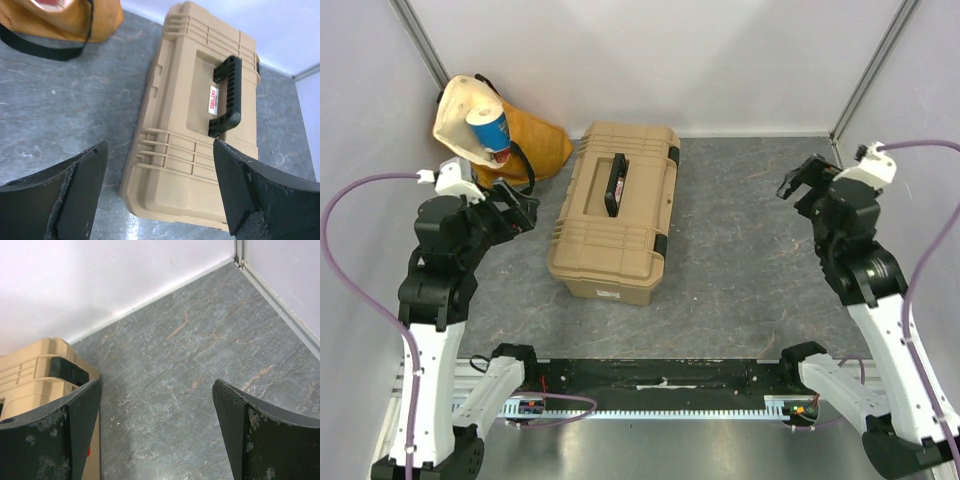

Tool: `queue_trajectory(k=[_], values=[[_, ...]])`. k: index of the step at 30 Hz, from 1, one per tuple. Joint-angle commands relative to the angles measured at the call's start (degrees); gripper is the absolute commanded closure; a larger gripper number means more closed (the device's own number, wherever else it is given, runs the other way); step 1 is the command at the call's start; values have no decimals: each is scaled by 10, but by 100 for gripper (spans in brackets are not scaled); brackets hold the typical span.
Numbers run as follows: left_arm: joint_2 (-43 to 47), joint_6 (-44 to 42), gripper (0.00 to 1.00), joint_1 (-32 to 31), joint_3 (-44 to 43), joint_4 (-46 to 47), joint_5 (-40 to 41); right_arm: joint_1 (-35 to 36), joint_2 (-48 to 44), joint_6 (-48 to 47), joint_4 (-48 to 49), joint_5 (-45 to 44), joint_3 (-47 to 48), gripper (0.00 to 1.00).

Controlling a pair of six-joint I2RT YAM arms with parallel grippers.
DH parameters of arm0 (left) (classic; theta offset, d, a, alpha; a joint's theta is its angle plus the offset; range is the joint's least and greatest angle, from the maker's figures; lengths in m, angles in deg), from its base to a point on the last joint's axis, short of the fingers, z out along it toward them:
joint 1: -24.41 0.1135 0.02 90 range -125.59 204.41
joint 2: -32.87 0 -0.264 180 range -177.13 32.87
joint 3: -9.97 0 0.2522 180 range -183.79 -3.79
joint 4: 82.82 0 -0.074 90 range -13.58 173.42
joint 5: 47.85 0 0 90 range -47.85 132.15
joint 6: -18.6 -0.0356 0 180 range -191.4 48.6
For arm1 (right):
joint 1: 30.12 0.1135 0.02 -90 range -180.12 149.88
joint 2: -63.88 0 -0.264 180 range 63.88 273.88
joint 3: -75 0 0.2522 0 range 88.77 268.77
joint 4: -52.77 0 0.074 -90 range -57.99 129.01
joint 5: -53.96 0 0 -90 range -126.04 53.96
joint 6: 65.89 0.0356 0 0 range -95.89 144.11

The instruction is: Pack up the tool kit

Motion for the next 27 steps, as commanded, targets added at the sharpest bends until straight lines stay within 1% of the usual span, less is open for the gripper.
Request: queue_trajectory(k=[1, 8, 12, 21, 27], values=[[40, -29, 9, 1, -34, -17, 98, 2, -56, -2, -16, -40, -9, 2], [94, -28, 8, 1, -43, -7, 130, 2, -128, -13, -23, -48, 13, 2], [115, -39, 7, 1, -40, -3, 125, 3, -155, -25, -13, -70, 21, 2], [107, -43, 6, 0, -43, -15, 127, 2, -152, -29, -5, -65, 26, 2], [101, -50, 9, 1, -47, -16, 123, 2, -150, -28, 7, -60, 15, 2]])
